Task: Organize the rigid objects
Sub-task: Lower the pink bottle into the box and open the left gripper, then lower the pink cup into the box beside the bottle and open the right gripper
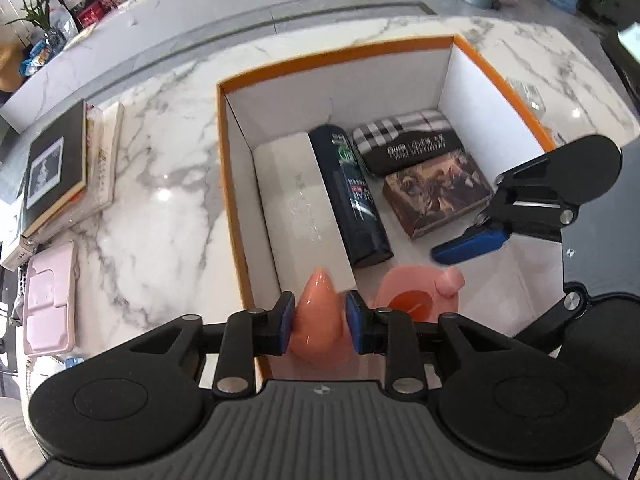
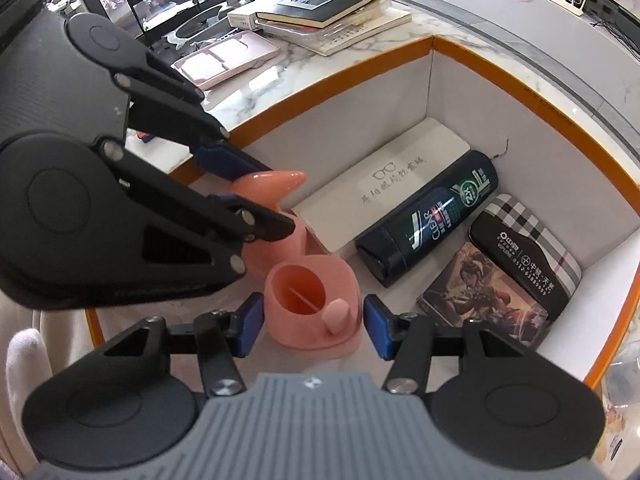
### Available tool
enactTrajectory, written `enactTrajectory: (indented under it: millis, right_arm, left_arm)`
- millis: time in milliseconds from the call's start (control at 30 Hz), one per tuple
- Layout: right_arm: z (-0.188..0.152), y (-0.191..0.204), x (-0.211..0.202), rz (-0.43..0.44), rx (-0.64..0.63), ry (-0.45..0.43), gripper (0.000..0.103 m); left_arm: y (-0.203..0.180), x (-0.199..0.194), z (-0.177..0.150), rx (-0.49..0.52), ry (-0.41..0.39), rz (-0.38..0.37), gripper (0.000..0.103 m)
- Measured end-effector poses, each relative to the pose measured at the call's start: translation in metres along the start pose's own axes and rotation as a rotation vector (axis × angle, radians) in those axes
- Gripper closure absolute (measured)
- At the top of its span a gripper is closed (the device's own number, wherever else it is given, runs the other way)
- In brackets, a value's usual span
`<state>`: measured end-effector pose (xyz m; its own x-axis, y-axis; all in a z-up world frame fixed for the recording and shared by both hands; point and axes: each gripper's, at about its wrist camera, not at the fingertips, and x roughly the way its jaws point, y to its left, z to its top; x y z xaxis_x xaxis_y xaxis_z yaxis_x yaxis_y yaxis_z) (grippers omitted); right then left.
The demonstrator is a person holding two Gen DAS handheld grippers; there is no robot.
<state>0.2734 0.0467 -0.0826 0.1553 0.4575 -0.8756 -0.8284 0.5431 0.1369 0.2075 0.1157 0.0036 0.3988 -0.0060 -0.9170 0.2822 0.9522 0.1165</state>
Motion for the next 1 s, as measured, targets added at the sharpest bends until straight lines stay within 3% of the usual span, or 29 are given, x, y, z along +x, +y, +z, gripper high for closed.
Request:
enactTrajectory:
  millis: [100,300,367,400,500,633,833,1000]
  right_arm:
    - [-0.003,0.002,-0.004,-0.029,-0.006,0.006,0.032]
    - [-0.009,0.006,0.0,-0.057,0.029,0.057,0.033]
    - [-0.01,0.008,0.003,-0.066,0.035,0.063,0.035]
    - [-0.01,0.009,0.005,-0.071,0.032,0.063,0.042]
    - [-0.008,0.011,0.01,-0.075,0.011,0.062,0.049]
    - [-0.004,0.016,0.014,-0.078,-0.045,0.062,0.051]
    - [0.001,0.024,0.019,-0.086,-0.157,0.079,0.051]
    - [0.004,0.022,0.021,-0.094,-0.161,0.083,0.05]
  left_arm:
    - [0.006,-0.015,-0.001,-0.023,-0.056,-0.019,0.057]
    - [0.02,-0.055,-0.007,-0.088,-0.178,-0.022,0.055]
    - [0.024,-0.061,-0.01,-0.108,-0.186,0.003,0.054]
    - [0.027,-0.063,-0.014,-0.116,-0.178,0.013,0.054]
    - [0.036,-0.06,-0.024,-0.142,-0.137,0.018,0.054]
    - [0.048,-0.047,-0.038,-0.178,-0.076,-0.027,0.065]
    - [0.048,-0.038,-0.052,-0.185,-0.056,-0.101,0.081]
    - [0.041,-0.035,-0.054,-0.181,-0.048,-0.144,0.086]
